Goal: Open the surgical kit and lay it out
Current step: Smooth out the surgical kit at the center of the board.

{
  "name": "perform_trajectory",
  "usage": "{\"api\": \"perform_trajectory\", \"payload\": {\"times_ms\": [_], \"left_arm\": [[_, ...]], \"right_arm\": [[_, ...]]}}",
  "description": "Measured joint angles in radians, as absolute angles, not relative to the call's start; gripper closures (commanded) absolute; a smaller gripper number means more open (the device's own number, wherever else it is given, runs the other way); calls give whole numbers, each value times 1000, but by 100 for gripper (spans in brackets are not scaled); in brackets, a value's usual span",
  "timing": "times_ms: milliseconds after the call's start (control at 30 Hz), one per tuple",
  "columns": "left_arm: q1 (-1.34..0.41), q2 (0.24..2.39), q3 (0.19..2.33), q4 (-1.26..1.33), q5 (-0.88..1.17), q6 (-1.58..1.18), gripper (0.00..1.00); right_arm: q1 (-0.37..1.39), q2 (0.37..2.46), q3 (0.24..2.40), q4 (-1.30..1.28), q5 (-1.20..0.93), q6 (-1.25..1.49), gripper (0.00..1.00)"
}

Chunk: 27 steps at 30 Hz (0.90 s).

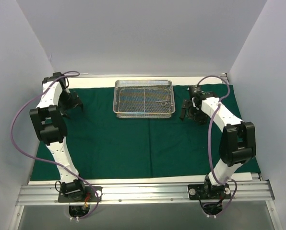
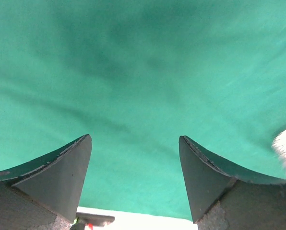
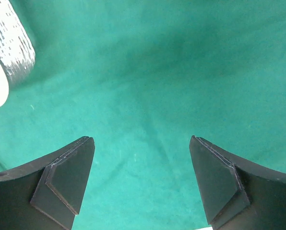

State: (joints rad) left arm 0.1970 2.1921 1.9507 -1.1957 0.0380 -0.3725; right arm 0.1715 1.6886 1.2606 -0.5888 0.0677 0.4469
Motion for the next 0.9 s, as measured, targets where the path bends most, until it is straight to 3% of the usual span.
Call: {"api": "perform_trajectory", "payload": {"times_ms": [400,900], "left_arm": [[200,2028,1483,-1146,4,-390,21],[303,2042,1434,-1091,-12,-385,20]], "right_arm": [[234,1732,1108,-562,47,443,18],[164,1736,1014,-546,-41,470,19]]}}
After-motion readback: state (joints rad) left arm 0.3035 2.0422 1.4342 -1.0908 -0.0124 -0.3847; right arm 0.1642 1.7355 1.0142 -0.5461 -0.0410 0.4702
